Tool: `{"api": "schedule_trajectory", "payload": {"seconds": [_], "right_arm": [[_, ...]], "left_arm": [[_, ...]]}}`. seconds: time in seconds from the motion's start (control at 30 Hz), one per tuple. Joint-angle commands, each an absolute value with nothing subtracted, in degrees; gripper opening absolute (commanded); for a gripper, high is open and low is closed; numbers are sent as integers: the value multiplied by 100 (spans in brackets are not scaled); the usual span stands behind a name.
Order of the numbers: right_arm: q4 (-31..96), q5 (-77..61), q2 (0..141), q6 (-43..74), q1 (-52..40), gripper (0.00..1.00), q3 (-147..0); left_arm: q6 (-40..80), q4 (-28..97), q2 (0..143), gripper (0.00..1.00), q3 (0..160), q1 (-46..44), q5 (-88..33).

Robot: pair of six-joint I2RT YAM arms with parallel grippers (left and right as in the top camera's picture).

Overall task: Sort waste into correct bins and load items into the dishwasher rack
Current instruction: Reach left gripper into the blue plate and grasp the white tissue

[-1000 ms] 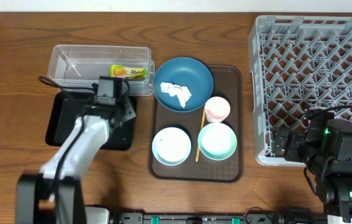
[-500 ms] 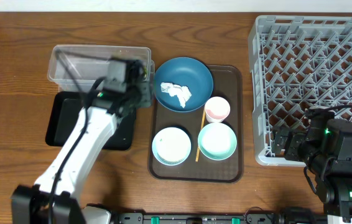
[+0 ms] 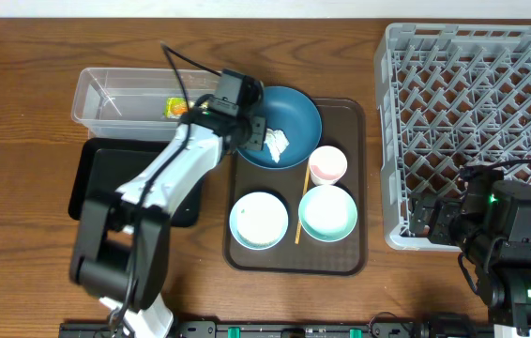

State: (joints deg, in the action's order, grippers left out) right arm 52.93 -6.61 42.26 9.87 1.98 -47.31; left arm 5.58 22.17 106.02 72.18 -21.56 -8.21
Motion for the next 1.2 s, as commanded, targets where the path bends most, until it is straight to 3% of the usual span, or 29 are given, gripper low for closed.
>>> {"api": "schedule_trajectory", "payload": {"seconds": [0.0, 0.07, 0.4, 0.53, 0.8, 1.03, 1.17], "right_arm": [[5321, -624, 4202, 958, 239, 99, -4827], [5330, -624, 4202, 958, 239, 99, -4827], [5358, -622, 4202, 958, 239, 99, -4827], [5365, -624, 4202, 958, 239, 99, -4827], [5365, -624, 4202, 958, 239, 99, -4827], [5382, -622, 4202, 958, 239, 99, -4827], [5387, -622, 4202, 958, 239, 99, -4827]], "left_arm": [[427, 2088, 10855, 45, 7277, -2250, -838], [427, 2001, 10982, 50, 7277, -2279, -838], [429, 1911, 11286, 54, 7271, -2375, -838], [429, 1896, 11286, 34, 7266, -2421, -836], [429, 1874, 11452, 33, 7238, -2458, -836], [429, 1721, 11421, 10, 7242, -2456, -836], [429, 1726, 11214, 6, 7260, -2456, -834]]}}
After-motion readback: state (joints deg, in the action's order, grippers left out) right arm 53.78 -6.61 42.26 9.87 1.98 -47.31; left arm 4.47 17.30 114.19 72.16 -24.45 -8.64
